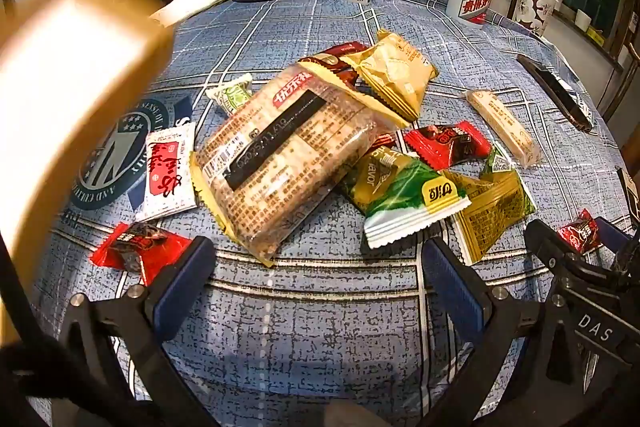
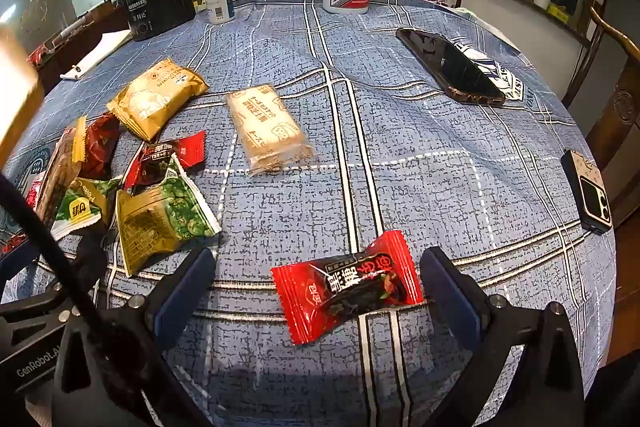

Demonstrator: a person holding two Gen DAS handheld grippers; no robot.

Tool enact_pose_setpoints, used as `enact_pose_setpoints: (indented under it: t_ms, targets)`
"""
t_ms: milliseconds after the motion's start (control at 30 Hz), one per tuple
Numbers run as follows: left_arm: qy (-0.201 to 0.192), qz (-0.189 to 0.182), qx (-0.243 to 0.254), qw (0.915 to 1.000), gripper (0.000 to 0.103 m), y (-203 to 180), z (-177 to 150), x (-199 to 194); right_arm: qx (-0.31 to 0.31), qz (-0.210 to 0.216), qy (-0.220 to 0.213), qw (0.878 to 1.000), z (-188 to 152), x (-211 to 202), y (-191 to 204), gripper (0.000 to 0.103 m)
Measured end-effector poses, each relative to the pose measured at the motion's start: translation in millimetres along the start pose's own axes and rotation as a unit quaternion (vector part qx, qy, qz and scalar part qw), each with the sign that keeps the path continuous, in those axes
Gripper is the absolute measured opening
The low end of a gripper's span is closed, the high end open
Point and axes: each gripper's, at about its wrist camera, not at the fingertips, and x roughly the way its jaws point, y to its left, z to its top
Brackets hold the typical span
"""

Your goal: Organize snacks

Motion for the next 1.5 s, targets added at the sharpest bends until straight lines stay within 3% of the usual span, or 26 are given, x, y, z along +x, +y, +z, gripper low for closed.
enact_pose_setpoints:
  t_ms: [1500]
  targets:
    - [0.011,-0.008,0.002,0.9999,0.103,-1.4,2.5,-1.0,0.005,-0.002,0.002,1.000,0.5,0.9,-2.6,0.103]
